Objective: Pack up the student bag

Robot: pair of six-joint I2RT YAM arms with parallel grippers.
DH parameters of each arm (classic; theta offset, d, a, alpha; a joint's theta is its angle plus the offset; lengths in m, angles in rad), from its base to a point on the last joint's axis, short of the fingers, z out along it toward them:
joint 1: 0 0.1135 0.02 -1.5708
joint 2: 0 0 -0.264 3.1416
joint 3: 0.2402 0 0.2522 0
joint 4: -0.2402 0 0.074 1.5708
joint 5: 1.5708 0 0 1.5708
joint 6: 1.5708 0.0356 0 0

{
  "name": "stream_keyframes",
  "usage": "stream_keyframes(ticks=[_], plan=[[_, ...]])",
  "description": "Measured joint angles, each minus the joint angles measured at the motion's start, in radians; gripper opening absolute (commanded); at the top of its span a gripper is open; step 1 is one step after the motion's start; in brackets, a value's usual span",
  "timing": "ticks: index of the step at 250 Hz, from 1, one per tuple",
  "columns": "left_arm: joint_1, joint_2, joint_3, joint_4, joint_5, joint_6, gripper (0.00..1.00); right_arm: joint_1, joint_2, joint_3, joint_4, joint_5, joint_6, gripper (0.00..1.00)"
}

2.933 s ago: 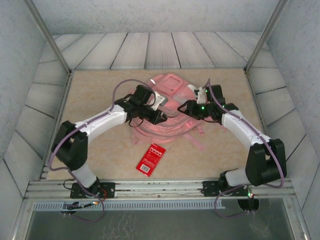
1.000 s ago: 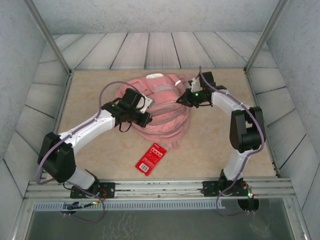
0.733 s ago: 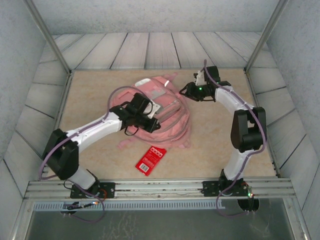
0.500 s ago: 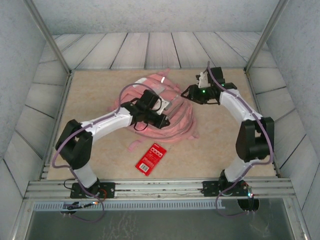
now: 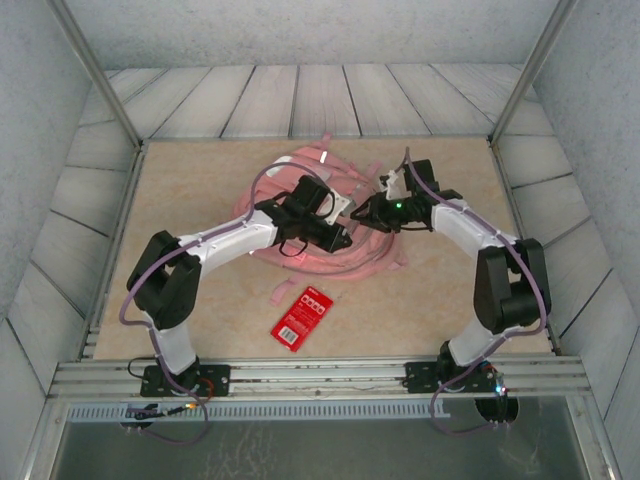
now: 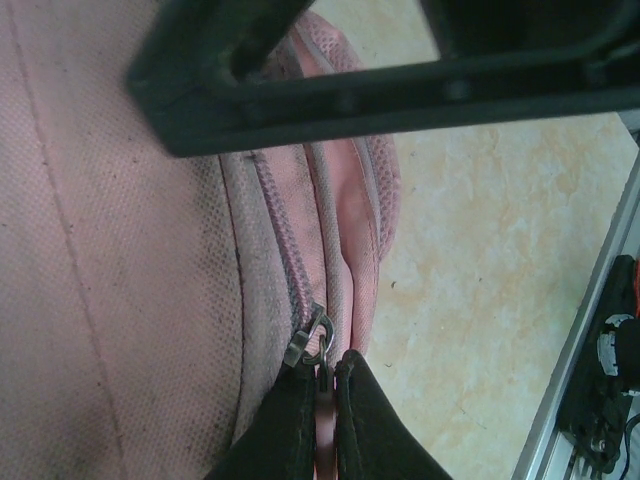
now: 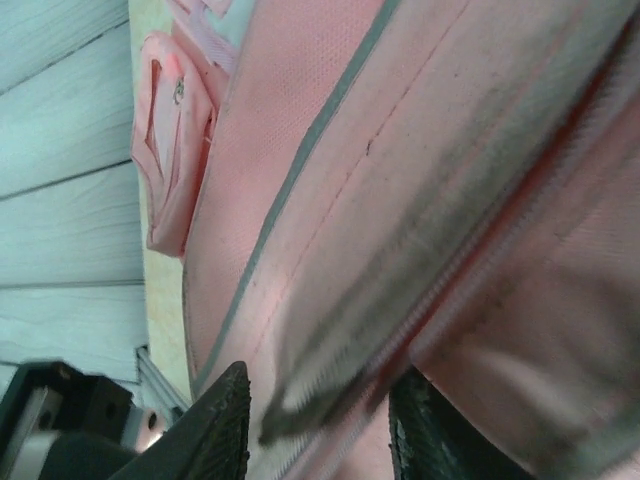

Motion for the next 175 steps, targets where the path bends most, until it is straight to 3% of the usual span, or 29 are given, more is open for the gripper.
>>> stream_keyframes(ticks=[27,62,175], plan=[[0.0,0.0,-0.013,0.0,-0.008,0.002,0.0,0.009,0.035,0.002,0.027,-0.017,0.026,0.09],[-0.004,-0.002,-0.036,0.01,-0.031,0.002,0.0,0.01,0.046,0.002,0.025,-0.018,0.042,0.0],[0.035,-0.154,-0.237,0.023,-0.185,-0.064,0.0,0.002,0.047,0.056,-0.062,0.029,-0.032,0.0]])
